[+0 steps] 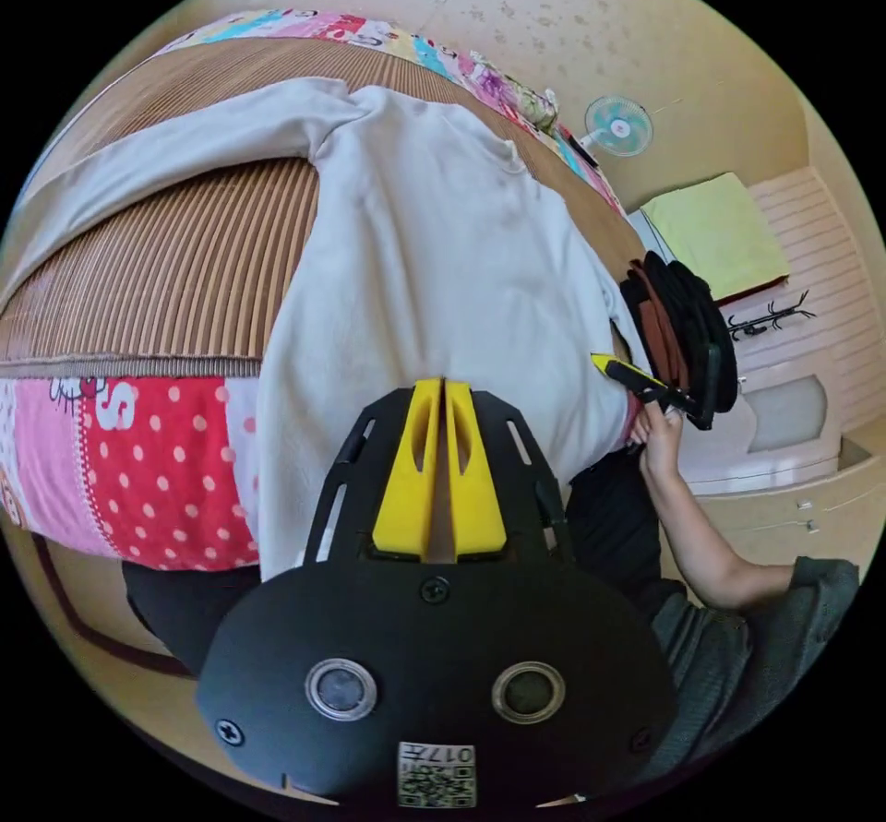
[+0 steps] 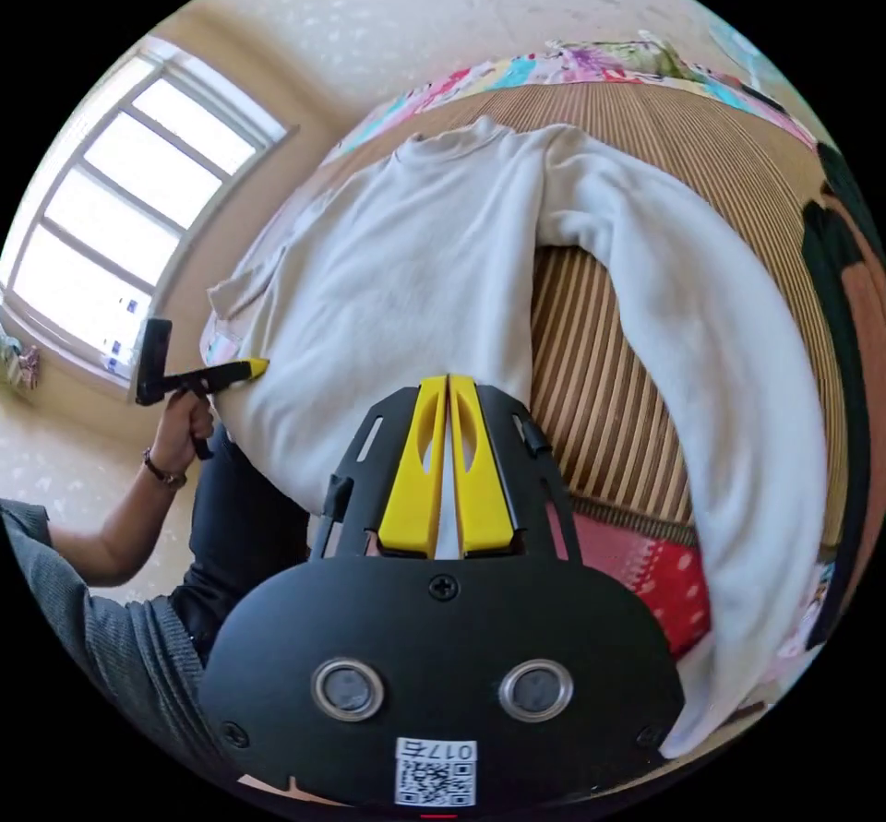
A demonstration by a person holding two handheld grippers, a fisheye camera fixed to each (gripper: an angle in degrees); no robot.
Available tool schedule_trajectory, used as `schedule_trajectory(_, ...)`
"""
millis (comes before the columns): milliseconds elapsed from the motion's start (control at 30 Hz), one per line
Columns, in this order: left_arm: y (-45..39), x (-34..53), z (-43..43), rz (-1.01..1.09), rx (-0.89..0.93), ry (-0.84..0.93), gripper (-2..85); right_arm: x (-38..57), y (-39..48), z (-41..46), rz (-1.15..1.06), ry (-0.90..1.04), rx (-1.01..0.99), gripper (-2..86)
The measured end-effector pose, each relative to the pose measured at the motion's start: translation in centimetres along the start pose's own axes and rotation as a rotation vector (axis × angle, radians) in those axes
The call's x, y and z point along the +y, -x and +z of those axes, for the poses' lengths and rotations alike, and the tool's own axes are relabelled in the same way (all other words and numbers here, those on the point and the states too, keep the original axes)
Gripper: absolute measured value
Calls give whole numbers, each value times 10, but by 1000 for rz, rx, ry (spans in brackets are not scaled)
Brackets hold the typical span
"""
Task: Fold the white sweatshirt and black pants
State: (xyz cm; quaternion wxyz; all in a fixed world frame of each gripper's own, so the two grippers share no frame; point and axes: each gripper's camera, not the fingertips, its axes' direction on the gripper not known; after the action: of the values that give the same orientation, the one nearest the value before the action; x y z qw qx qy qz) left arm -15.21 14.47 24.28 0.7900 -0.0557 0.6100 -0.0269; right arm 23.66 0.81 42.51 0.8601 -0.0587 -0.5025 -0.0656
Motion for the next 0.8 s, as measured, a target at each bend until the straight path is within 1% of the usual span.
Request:
schedule_trajectory(33, 9, 8, -13, -43, 20, -31, -6, 9, -8, -9, 33, -29, -38, 5)
schedule_trajectory(100, 34, 16, -38, -130, 81, -111, 0, 4, -21, -21, 96, -5, -86, 5)
schedule_trajectory(133, 56, 20, -59, -188, 149, -194, 6, -5, -27, -31, 133, 26, -113, 5)
schedule_trajectory(167, 83, 23, -82, -263, 193, -288, 31, -12, -29, -45, 141, -6, -123, 6)
schedule_trajectory(200, 97, 24, -93, -300, 208, -336, 44, -14, -29, -53, 133, -47, -132, 6)
schedule_trajectory(267, 156, 28, -135, -504, 226, -500, 93, -20, -31, -77, 87, -199, -212, 6)
schedule_trajectory(300, 169, 29, -144, -537, 238, -548, 98, -22, -32, -78, 78, -212, -235, 6)
schedule_trajectory(333, 193, 30, -161, -589, 248, -641, 103, -26, -37, -73, 61, -198, -276, 5)
schedule_trajectory(367, 216, 30, -174, -663, 242, -697, 102, -30, -45, -58, 52, -133, -295, 5)
schedule_trajectory(433, 249, 24, -183, -772, 250, -719, 109, -28, -56, -39, 25, -56, -318, 5)
schedule_trajectory(467, 269, 17, -186, -817, 259, -698, 108, -25, -61, -48, 22, -83, -339, 5)
schedule_trajectory(500, 277, 14, -188, -831, 251, -689, 107, -24, -62, -53, 29, -88, -339, 5)
schedule_trajectory(567, 303, 2, -196, -834, 234, -685, 71, -21, -64, -65, 13, -79, -339, 6)
schedule_trajectory(667, 330, -5, -205, -852, 250, -694, 46, -16, -68, -78, -19, -75, -367, 5)
schedule_trajectory(733, 344, -9, -207, -856, 283, -698, 42, -14, -70, -86, -29, -76, -380, 6)
schedule_trajectory(800, 349, -15, -214, -858, 268, -698, 41, -11, -69, -94, -46, -79, -368, 6)
